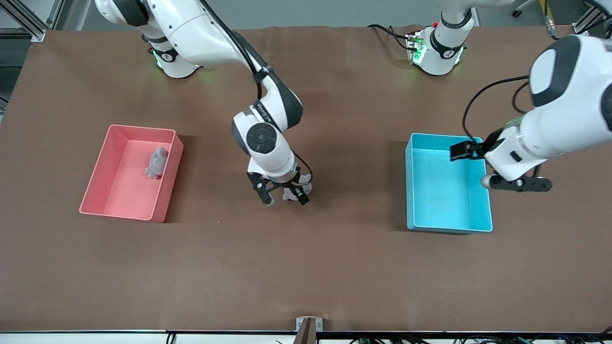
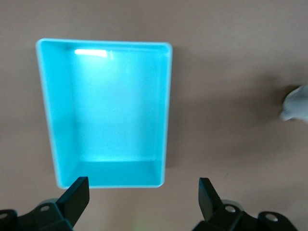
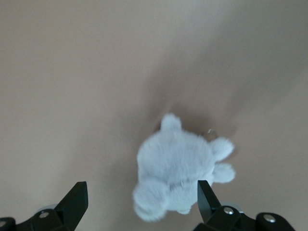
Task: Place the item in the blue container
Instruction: 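Grasp the plush with the left gripper while the right gripper releases it, then carry the plush toward the blue box while the right gripper grasps another plush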
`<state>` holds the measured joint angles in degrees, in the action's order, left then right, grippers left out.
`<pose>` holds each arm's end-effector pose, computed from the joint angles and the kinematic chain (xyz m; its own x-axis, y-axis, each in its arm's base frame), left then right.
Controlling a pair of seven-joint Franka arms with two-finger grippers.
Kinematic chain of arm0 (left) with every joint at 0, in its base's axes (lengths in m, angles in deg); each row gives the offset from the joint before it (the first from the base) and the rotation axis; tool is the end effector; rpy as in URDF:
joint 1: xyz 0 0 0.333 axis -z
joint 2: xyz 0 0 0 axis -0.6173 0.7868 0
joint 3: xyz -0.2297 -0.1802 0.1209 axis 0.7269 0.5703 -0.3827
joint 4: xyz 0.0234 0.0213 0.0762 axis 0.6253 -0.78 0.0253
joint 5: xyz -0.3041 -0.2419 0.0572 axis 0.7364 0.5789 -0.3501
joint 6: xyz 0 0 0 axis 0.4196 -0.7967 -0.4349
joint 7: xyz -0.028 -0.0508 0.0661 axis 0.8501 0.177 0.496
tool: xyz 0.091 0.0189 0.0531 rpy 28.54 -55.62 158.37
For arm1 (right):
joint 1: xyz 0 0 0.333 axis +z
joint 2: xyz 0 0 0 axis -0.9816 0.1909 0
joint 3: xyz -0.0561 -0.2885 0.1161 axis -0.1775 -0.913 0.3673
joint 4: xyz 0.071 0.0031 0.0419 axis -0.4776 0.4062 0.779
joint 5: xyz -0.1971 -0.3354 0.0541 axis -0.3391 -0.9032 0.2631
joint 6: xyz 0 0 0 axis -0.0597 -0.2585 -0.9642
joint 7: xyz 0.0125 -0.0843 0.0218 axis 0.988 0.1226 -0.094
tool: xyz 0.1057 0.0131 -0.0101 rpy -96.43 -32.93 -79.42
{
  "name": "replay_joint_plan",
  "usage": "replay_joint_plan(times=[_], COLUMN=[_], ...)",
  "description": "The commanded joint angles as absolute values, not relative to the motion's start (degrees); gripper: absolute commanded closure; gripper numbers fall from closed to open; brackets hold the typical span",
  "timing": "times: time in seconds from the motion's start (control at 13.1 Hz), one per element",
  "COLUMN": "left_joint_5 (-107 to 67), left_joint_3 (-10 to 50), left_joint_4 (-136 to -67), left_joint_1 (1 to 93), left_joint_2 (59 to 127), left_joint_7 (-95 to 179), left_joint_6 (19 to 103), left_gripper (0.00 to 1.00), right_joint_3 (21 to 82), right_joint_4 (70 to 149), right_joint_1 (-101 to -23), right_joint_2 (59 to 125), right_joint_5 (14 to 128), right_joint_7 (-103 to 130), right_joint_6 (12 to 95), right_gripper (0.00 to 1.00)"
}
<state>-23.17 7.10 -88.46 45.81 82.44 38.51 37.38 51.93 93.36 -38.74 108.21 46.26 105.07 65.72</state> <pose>0.6090 -0.1475 0.5057 0.9867 -0.0543 -0.1530 -0.0386 -0.9938 0.1038 0.5872 0.4389 0.2929 0.5499 -0.8269 -0.1178 -0.8350 -0.5407 -0.1021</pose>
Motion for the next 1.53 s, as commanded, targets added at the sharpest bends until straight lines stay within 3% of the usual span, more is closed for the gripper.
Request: replay_joint_plan(times=[0.0, 0.15, 0.46, 0.84, 1.15, 1.45], left_joint_5=[-21.7, -21.7, -21.7, -22.1, -22.3, -22.1], left_joint_3=[6.9, 6.9, 6.9, 6.9, 6.8, 6.8], left_joint_4=[-88.0, -88.0, -87.8, -87.4, -87.3, -86.9], left_joint_1=[49.8, 53.3, 61.6, 70.6, 74.2, 76.3], left_joint_2=[85.1, 86.2, 90.6, 99.2, 105.2, 108.5], left_joint_7=[32.2, 26.8, 13.9, 0.9, -0.7, -0.6], left_joint_6=[42.4, 46.4, 55.6, 72.2, 80.8, 85.8], left_gripper=[0.0, 0.0, 0.0, 0.0, 0.0, 0.0], right_joint_3=[52.8, 52.8, 52.8, 52.8, 52.8, 52.7], right_joint_4=[95.6, 97.8, 109.0, 118.3, 127.5, 130.3], right_joint_1=[-45.7, -51.6, -61.9, -74.3, -75.7, -77.7], right_joint_2=[100.6, 96.2, 87.4, 85.2, 82.9, 83.6], right_joint_5=[45.6, 45.6, 45.6, 45.3, 44.6, 44.1], right_joint_7=[92.7, 80.6, 65.0, 43.2, 39.8, 39.6], right_joint_6=[53.0, 46.2, 46.1, 48.6, 56.3, 57.9], right_gripper=[0.0, 0.0, 0.0, 0.0, 0.0, 0.01])
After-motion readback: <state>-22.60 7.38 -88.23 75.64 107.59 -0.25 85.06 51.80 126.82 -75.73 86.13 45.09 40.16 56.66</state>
